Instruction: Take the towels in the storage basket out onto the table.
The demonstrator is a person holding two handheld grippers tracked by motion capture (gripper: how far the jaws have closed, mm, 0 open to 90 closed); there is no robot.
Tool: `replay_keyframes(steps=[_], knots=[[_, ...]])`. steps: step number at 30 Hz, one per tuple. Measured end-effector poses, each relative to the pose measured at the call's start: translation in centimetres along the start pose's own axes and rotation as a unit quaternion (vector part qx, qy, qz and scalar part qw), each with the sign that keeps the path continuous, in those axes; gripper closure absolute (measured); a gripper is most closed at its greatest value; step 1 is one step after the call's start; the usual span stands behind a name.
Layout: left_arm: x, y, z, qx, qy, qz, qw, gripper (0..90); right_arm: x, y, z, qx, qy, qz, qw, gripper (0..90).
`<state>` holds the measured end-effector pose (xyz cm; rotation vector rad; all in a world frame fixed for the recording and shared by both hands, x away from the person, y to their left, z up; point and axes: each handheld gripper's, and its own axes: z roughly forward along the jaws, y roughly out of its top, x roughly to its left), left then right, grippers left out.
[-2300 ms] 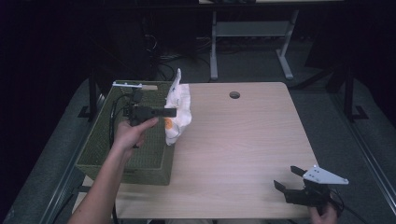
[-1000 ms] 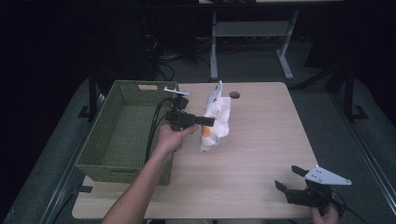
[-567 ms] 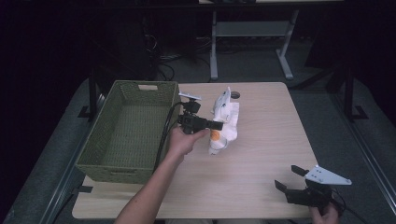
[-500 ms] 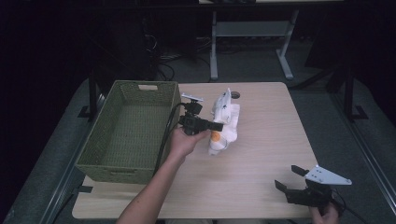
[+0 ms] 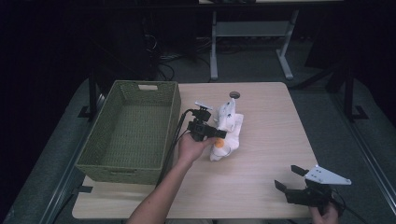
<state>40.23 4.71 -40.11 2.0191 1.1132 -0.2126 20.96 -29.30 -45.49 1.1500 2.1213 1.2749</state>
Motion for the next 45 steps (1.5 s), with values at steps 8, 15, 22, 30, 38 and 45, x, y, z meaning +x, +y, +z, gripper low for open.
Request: replay_keyframes(steps=[8,15,22,30,38,45], knots=[[0.2,-0.8,2.1,0.024,0.035,0.003,0.9991,68.6,-0.1,0.0,0.0,0.000,0.001,0.001,1.0000,13.9],[-0.3,-0.7,2.8,0.027,0.060,0.007,0.9978,56.7,0.0,0.0,0.0,0.000,0.001,0.000,1.0000,13.9],[-0.4,-0.8,2.6,0.020,0.061,0.005,0.9979,49.9,0.0,0.0,0.0,0.002,0.001,0.001,1.0000,13.9],[-0.6,-1.3,2.5,0.011,0.054,0.014,0.9984,45.2,0.0,-0.1,0.1,0.005,0.003,-0.002,1.0000,13.9],[-1.2,-1.6,2.0,-0.004,0.055,0.033,0.9979,42.7,0.0,-0.1,0.2,0.006,0.000,0.000,1.0000,13.9],[-1.2,-2.1,1.0,-0.009,0.057,0.048,0.9972,39.1,0.1,0.0,0.5,0.011,-0.003,-0.002,0.9999,13.9]])
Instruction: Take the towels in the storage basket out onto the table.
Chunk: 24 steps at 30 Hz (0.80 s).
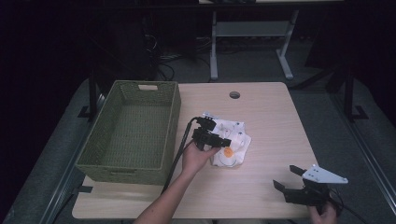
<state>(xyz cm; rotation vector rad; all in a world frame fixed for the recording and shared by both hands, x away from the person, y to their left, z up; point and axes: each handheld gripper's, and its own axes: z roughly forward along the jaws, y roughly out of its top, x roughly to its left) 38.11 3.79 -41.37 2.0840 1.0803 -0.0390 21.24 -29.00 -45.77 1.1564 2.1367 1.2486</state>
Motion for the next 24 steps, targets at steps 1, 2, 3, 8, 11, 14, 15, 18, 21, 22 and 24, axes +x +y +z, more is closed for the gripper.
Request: replay_keyframes(steps=[1,2,3,8,11,14,15,18,21,22,24], knots=[[0.1,-0.1,-0.2,-0.003,0.000,0.001,1.0000,38.7,0.0,0.0,0.1,0.002,0.000,-0.001,1.0000,13.9],[0.2,-0.2,-0.3,-0.006,-0.002,-0.004,1.0000,38.6,0.1,0.0,0.1,0.003,0.000,-0.002,1.0000,13.9],[0.3,-0.3,-0.5,-0.006,-0.003,-0.001,1.0000,38.4,0.1,0.0,0.2,0.004,0.000,-0.001,1.0000,13.9],[0.3,-0.5,-1.3,-0.017,-0.002,0.004,0.9999,37.4,0.0,0.0,0.2,0.005,-0.001,-0.002,1.0000,13.9],[0.0,-0.8,-1.9,-0.022,0.001,0.011,0.9997,36.1,0.0,-0.1,0.2,0.005,-0.003,0.000,1.0000,13.9],[-0.4,-1.3,-2.3,-0.032,0.003,0.022,0.9992,35.7,-0.1,-0.1,0.3,0.007,-0.004,-0.001,1.0000,13.9],[-0.5,-1.4,-2.4,-0.030,0.002,0.026,0.9992,35.7,-0.1,-0.1,0.3,0.007,-0.005,-0.002,1.0000,13.9],[-1.0,-1.8,-2.7,-0.034,0.011,0.040,0.9986,35.4,-0.1,-0.1,0.4,0.008,-0.005,-0.002,0.9999,13.9],[-1.2,-2.2,-2.9,-0.035,0.009,0.047,0.9982,34.4,-0.1,-0.1,0.3,0.009,-0.006,0.000,0.9999,13.9],[-1.3,-2.4,-2.9,-0.037,0.010,0.049,0.9981,34.2,-0.1,-0.1,0.3,0.009,-0.005,0.000,0.9999,13.9],[-1.5,-2.7,-3.1,-0.037,0.011,0.055,0.9978,33.7,-0.2,-0.1,0.3,0.010,-0.006,0.002,0.9999,13.9]])
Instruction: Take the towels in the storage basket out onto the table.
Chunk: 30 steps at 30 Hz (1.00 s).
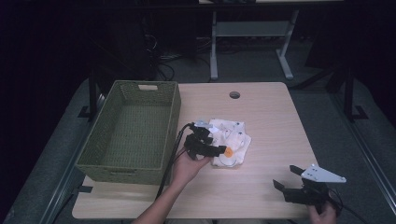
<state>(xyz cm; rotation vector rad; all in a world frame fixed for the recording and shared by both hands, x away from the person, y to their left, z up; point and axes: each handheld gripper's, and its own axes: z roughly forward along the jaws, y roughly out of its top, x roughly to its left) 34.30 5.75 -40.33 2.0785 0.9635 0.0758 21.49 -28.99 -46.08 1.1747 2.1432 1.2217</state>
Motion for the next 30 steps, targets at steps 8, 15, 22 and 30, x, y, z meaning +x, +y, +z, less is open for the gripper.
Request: replay_keyframes(steps=[8,15,22,30], knots=[[-0.8,-1.1,-0.5,-0.005,0.003,0.020,0.9998,32.0,-0.1,-0.1,0.1,0.002,-0.003,0.000,1.0000,13.9],[-1.1,-2.0,-1.0,-0.007,0.002,0.032,0.9995,31.1,-0.1,-0.2,0.0,0.005,-0.004,0.003,1.0000,13.9],[-1.4,-3.0,-1.3,-0.011,0.000,0.037,0.9993,30.5,-0.1,-0.2,0.0,0.005,-0.005,0.005,1.0000,13.9],[-1.6,-4.0,-1.6,-0.008,0.007,0.055,0.9985,29.6,-0.2,-0.2,0.0,0.004,-0.005,0.006,1.0000,13.9]])
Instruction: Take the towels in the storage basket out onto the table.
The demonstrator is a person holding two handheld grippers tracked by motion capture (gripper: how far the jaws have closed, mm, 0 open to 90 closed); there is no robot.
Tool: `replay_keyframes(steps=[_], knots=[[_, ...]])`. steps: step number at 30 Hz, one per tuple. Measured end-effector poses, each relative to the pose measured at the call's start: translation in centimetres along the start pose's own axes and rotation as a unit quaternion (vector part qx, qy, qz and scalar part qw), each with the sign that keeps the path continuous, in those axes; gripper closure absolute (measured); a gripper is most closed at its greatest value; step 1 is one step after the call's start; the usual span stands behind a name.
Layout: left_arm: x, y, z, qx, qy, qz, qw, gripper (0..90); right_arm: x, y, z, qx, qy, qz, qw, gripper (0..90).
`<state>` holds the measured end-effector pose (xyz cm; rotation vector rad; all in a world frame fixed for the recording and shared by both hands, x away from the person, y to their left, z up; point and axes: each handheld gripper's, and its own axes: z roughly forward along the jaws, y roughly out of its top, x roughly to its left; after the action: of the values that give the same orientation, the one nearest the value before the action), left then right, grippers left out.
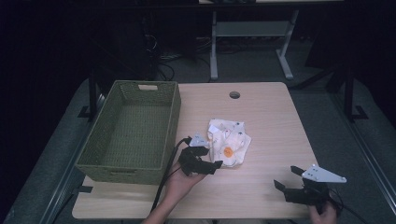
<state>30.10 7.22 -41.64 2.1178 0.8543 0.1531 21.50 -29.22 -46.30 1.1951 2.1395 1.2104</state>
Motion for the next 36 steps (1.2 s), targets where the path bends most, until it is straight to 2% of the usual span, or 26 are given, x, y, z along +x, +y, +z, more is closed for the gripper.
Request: replay_keyframes(steps=[3,15,21,36], knots=[[-0.1,-0.4,0.0,-0.003,-0.003,-0.003,1.0000,29.3,0.0,0.0,0.0,0.000,-0.001,0.000,1.0000,13.9],[-1.0,-1.4,-0.6,-0.005,0.011,0.019,0.9997,28.5,0.0,0.0,0.0,0.002,-0.003,-0.001,1.0000,13.9],[-1.3,-1.9,-0.6,-0.009,0.008,0.020,0.9997,28.1,0.0,0.0,0.0,0.002,-0.003,0.000,1.0000,13.9],[-2.1,-3.5,-1.8,-0.009,0.019,0.027,0.9994,27.6,0.1,-0.1,-0.2,0.002,0.002,-0.004,1.0000,13.9]])
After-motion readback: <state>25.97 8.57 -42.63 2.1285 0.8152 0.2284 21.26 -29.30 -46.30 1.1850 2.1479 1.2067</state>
